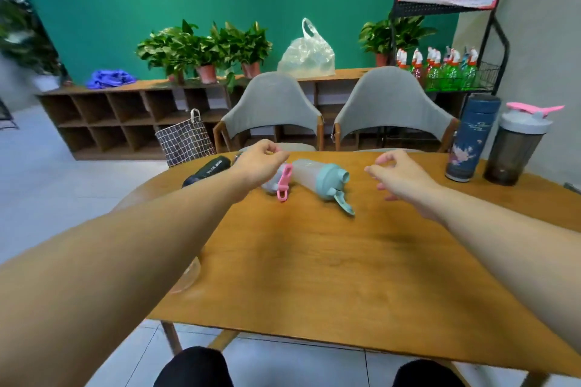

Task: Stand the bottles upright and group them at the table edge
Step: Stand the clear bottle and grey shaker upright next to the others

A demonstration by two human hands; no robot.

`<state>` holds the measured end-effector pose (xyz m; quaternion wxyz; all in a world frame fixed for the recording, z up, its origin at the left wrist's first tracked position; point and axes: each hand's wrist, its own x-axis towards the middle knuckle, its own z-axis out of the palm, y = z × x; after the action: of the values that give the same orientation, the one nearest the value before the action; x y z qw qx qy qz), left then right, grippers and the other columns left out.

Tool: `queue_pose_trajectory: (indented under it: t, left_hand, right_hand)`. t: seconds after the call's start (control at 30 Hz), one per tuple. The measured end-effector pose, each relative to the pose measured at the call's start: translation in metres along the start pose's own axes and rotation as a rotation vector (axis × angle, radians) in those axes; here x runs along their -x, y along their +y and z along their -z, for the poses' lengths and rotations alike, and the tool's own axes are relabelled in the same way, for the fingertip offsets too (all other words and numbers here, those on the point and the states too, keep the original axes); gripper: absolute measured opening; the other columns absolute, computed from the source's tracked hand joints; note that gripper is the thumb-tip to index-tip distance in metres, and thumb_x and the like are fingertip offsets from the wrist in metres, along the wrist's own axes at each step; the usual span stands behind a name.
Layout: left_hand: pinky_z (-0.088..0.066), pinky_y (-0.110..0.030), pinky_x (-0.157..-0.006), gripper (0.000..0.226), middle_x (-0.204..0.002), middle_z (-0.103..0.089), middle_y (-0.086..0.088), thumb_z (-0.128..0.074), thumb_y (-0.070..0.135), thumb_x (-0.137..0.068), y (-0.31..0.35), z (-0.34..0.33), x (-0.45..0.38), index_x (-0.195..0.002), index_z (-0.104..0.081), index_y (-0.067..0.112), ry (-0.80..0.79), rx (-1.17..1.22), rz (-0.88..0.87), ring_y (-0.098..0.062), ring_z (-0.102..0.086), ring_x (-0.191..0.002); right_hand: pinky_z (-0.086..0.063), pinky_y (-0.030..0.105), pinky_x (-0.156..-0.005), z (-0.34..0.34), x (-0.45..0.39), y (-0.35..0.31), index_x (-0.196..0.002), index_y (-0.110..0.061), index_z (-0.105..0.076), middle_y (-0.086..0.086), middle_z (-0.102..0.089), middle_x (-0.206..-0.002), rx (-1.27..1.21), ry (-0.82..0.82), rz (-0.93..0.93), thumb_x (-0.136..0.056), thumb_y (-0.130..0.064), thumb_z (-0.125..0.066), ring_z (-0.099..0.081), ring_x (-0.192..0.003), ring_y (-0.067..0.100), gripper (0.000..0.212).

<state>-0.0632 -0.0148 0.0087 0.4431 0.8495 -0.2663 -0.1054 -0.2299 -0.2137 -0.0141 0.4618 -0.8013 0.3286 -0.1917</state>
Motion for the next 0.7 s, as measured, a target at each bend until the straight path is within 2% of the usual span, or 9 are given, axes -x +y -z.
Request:
queue_pose_trajectory:
  t: [0.07,0.13,0.2,0.3,0.4,0.47,0.53,0.63,0.7]
  left_hand:
    - [-0.049,-0.034,-0.086,0.035,-0.114,-0.065,-0.005,-0.055,0.047,-0.094,-0.023,0.029,0.006,-0.114,-0.061,0.02,0.031,-0.031,0.047,-0.02,-0.06,-0.101]
    - [-0.046,-0.035,-0.087,0.041,-0.117,-0.064,-0.008,-0.051,0.054,-0.095,-0.044,0.055,0.012,-0.116,-0.059,0.02,0.063,-0.087,0.1,-0.022,-0.057,-0.1]
    - [-0.043,-0.042,-0.101,0.049,-0.127,-0.061,-0.008,-0.046,0.068,-0.088,-0.064,0.079,0.017,-0.116,-0.056,0.03,0.124,-0.23,0.165,-0.027,-0.055,-0.113]
    - [-0.032,-0.057,-0.11,0.095,-0.15,-0.041,-0.01,-0.053,0.086,-0.062,-0.104,0.101,0.028,-0.141,-0.041,0.034,0.251,-0.426,0.354,-0.036,-0.034,-0.139]
    - [-0.034,-0.059,-0.111,0.141,-0.162,-0.02,-0.011,-0.074,0.081,-0.035,-0.151,0.103,0.045,-0.154,-0.019,0.03,0.22,-0.255,0.558,-0.04,-0.025,-0.145]
    - [-0.035,-0.059,-0.111,0.142,-0.164,-0.009,-0.011,-0.083,0.07,-0.036,-0.175,0.1,0.053,-0.155,-0.017,0.028,0.193,-0.236,0.62,-0.042,-0.025,-0.144]
    - [-0.038,-0.058,-0.11,0.127,-0.164,-0.002,-0.011,-0.09,0.053,-0.053,-0.186,0.097,0.056,-0.154,-0.018,0.028,0.191,-0.264,0.642,-0.044,-0.026,-0.142]
    - [-0.04,-0.058,-0.108,0.118,-0.163,0.0,-0.011,-0.092,0.035,-0.062,-0.192,0.1,0.057,-0.153,-0.017,0.03,0.206,-0.28,0.641,-0.046,-0.027,-0.14]
    - [-0.045,-0.059,-0.103,0.115,-0.16,-0.004,-0.013,-0.091,0.026,-0.065,-0.194,0.105,0.056,-0.152,-0.017,0.033,0.203,-0.251,0.658,-0.049,-0.031,-0.137]
  right_hand:
    - [-0.057,0.045,-0.081,-0.024,0.007,-0.015,-0.119,-0.019,-0.051,0.005,-0.06,-0.1,0.005,-0.063,0.021,-0.093,-0.031,-0.063,-0.062,-0.091,0.022,0.031]
    - [-0.056,0.048,-0.086,-0.045,0.011,-0.028,-0.118,-0.02,-0.051,0.007,-0.062,-0.101,0.032,-0.101,0.043,-0.092,-0.031,-0.062,-0.065,-0.092,0.027,0.03]
    - [-0.057,0.049,-0.088,-0.064,0.015,-0.039,-0.115,-0.023,-0.052,0.008,-0.062,-0.104,0.06,-0.122,0.063,-0.091,-0.033,-0.062,-0.066,-0.099,0.03,0.028]
    - [-0.056,0.049,-0.088,-0.091,0.018,-0.051,-0.113,-0.024,-0.052,0.008,-0.063,-0.104,0.056,-0.144,0.095,-0.089,-0.036,-0.063,-0.065,-0.099,0.032,0.029]
    - [-0.055,0.047,-0.084,-0.12,0.017,-0.06,-0.11,-0.025,-0.051,0.001,-0.063,-0.098,0.047,-0.172,0.124,-0.09,-0.039,-0.063,-0.066,-0.091,0.025,0.027]
    - [-0.055,0.047,-0.082,-0.136,0.015,-0.065,-0.111,-0.024,-0.051,0.001,-0.064,-0.097,0.04,-0.185,0.13,-0.092,-0.035,-0.061,-0.066,-0.087,0.023,0.024]
    - [-0.055,0.045,-0.081,-0.151,0.013,-0.07,-0.114,-0.022,-0.051,0.005,-0.067,-0.101,0.057,-0.202,0.135,-0.092,-0.03,-0.059,-0.067,-0.09,0.024,0.025]
    - [-0.056,0.047,-0.084,-0.167,0.009,-0.075,-0.107,-0.028,-0.049,0.008,-0.067,-0.103,0.066,-0.231,0.147,-0.086,-0.032,-0.059,-0.067,-0.094,0.027,0.023]
    - [-0.056,0.048,-0.083,-0.175,0.006,-0.076,-0.099,-0.032,-0.048,0.009,-0.067,-0.099,0.07,-0.245,0.169,-0.087,-0.031,-0.059,-0.066,-0.088,0.025,0.016]
